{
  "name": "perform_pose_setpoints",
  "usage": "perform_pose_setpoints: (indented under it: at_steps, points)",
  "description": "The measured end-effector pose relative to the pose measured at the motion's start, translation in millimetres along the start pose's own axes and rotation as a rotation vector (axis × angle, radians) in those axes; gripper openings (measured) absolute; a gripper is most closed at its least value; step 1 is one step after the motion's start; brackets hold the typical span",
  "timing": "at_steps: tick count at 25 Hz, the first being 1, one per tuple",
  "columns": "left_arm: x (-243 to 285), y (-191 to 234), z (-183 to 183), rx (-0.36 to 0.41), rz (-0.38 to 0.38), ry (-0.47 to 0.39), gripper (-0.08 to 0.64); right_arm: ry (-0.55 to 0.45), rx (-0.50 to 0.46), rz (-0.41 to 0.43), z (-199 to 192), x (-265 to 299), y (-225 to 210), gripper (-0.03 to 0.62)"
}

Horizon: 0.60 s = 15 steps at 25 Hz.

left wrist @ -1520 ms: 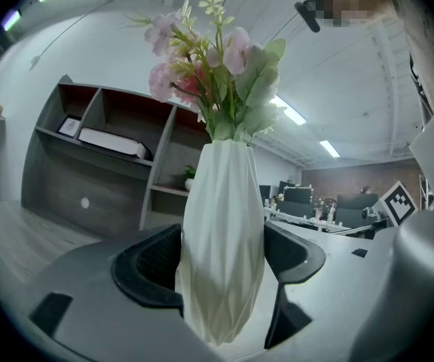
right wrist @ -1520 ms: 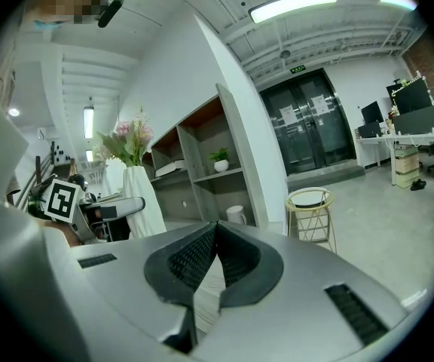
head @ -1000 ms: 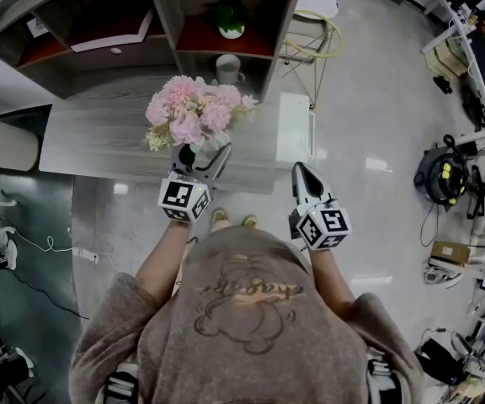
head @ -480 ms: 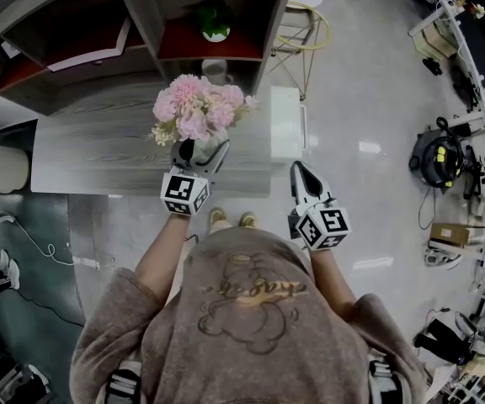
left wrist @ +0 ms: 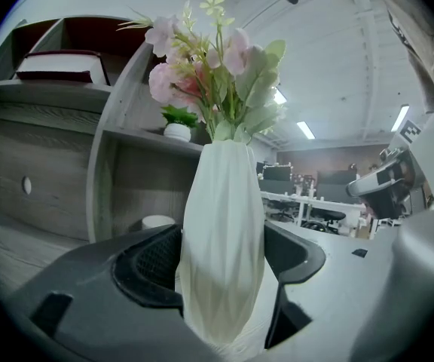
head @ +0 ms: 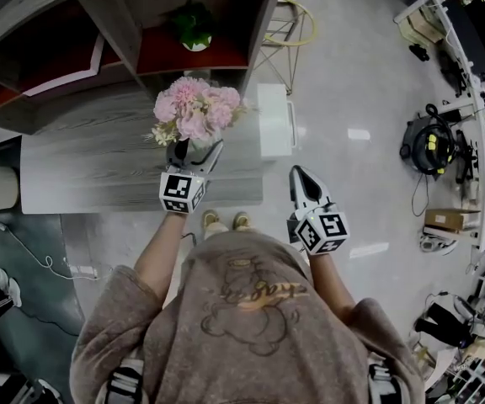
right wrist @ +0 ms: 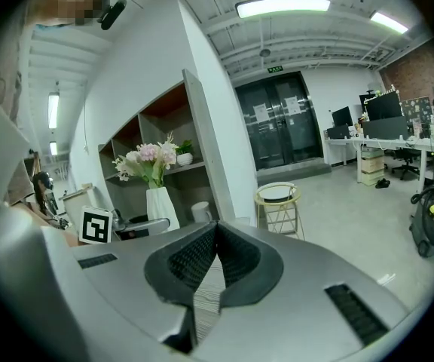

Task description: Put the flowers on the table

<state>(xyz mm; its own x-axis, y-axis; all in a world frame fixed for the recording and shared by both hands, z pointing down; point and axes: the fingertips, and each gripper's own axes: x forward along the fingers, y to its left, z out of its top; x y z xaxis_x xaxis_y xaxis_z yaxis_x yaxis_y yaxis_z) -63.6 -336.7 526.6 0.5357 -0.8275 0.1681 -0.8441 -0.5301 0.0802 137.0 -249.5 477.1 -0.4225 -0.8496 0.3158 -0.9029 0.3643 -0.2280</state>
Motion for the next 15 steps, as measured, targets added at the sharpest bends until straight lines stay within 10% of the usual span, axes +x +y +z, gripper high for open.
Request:
perform_pose_setpoints:
  at_steps: [15]
  points:
    - [22.4, 10.1, -29.3, 0.003, -0.012, 0.009, 0.350, 0.034, 0.003, -0.029, -14.6, 16.6, -10.9, -0.015]
